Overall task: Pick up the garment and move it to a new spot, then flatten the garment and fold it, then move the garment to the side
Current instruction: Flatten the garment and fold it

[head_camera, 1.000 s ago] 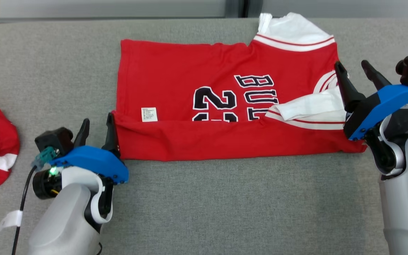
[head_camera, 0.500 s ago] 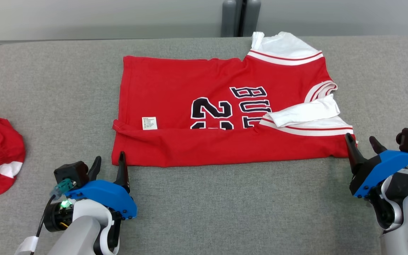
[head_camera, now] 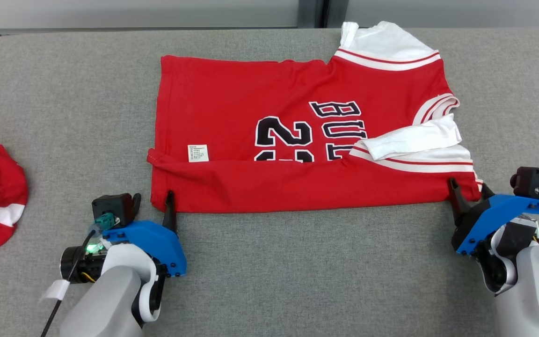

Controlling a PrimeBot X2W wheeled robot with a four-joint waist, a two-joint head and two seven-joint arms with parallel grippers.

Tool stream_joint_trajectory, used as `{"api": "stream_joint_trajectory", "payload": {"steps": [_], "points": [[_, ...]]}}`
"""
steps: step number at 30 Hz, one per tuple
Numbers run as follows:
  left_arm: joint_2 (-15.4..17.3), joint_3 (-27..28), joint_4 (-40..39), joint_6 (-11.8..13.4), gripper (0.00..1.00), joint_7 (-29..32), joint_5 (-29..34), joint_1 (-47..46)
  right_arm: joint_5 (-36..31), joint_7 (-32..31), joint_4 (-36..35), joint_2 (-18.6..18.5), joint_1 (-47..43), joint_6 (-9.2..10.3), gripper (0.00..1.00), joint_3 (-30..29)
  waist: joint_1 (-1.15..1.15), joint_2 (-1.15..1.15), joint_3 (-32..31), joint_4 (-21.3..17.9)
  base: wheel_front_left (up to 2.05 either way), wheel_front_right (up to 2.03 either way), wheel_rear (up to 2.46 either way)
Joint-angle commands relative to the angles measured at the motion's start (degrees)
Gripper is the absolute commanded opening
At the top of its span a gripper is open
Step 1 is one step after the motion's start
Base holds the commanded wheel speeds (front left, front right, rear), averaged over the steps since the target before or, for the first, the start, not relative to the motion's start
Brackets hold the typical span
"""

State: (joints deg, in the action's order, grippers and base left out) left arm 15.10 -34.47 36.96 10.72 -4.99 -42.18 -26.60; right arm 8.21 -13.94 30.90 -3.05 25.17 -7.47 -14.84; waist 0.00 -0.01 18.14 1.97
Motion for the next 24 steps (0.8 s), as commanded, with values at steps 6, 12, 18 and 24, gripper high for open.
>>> {"api": "stream_joint_trajectory", "payload": {"steps": [6,12,18,24], "points": [[-2.0,-2.2,3.0,-2.4,0.00,4.6,-1.6,1.4,0.5,0.9,3.3,0.5,0.1,-0.09,0.00,1.9,0.00,0.01,0.1,0.2,0.00,0.00,0.00],[-1.4,-0.1,1.7,-2.5,0.00,0.9,-3.1,3.1,1.6,3.6,0.3,0.1,-1.8,-0.02,0.00,0.6,0.00,0.01,-1.9,0.1,0.00,0.00,0.00],[0.1,1.8,-2.3,-1.9,0.00,-2.3,-4.4,6.7,4.7,3.6,-5.9,0.0,-7.1,-0.02,0.00,-0.2,0.00,0.01,-4.9,0.0,0.00,0.00,0.00],[1.9,3.2,-7.9,-0.1,0.00,-2.3,-6.3,13.2,9.3,0.5,-13.5,0.0,-15.3,-0.02,0.00,1.1,0.00,0.01,-7.5,-0.6,0.00,0.00,0.00]]}}
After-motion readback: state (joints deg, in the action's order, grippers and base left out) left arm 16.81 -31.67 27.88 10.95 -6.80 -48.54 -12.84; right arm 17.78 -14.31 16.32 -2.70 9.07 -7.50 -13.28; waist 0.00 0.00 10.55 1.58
